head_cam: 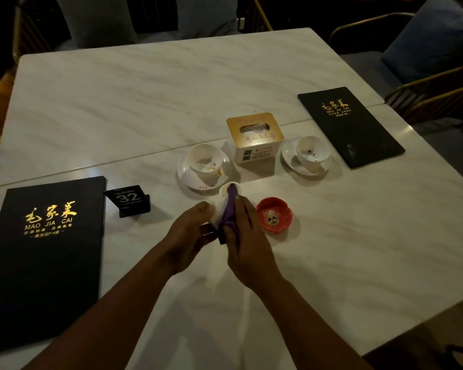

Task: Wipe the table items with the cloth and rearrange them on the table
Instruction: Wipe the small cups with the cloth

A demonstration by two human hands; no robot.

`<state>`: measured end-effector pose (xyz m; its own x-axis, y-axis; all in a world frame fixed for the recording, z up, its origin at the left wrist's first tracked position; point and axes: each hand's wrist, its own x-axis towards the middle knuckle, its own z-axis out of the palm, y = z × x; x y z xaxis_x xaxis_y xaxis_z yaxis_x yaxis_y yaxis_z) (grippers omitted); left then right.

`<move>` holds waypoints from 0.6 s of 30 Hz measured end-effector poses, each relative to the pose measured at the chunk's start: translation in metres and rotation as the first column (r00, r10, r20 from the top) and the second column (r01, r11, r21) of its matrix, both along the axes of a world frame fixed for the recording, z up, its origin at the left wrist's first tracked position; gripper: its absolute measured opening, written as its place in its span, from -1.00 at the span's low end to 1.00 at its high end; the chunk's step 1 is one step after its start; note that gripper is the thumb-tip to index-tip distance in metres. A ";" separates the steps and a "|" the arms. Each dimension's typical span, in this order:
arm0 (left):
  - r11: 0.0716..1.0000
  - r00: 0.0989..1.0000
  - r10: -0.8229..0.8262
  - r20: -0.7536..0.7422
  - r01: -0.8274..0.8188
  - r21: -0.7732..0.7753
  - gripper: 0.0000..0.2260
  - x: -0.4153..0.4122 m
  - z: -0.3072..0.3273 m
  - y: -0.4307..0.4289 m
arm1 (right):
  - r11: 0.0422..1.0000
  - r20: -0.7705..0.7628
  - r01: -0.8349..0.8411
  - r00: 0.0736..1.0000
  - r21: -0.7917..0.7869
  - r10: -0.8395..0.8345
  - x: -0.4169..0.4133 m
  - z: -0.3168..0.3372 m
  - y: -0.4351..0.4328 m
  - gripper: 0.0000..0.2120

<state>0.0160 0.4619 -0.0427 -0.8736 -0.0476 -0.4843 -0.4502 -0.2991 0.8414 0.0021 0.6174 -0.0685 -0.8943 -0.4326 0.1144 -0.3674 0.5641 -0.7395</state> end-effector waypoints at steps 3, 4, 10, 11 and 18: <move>0.999 0.998 -0.033 -0.050 0.033 -0.015 -0.60 0.001 0.003 0.009 | 1.000 -0.132 0.013 0.991 -0.018 -0.015 0.001 -0.003 -0.010 -0.45; 1.000 0.998 -0.017 -0.062 0.015 -0.018 -0.60 0.002 0.005 0.011 | 0.996 -0.112 0.054 0.992 -0.064 -0.060 0.000 -0.002 -0.013 -0.49; 0.999 0.995 -0.013 -0.103 0.018 0.050 -0.57 0.012 -0.001 0.011 | 0.840 0.682 0.469 0.710 -0.273 -0.175 -0.021 0.015 -0.015 -0.61; 0.998 0.993 -0.037 -0.108 0.043 0.051 -0.57 0.013 -0.002 0.011 | 0.823 0.756 0.506 0.636 -0.259 -0.154 -0.025 0.015 -0.014 -0.61; 0.941 0.972 -0.200 -0.125 0.155 -0.302 -0.63 0.004 -0.002 -0.007 | 0.782 0.673 0.526 0.714 -0.334 -0.193 -0.020 0.003 -0.016 -0.72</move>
<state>0.0203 0.4552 -0.0443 -0.9424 -0.0029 -0.3345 -0.3343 0.0398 0.9416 -0.0177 0.6013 -0.0651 -0.9193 -0.0979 -0.3813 0.3754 0.0739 -0.9239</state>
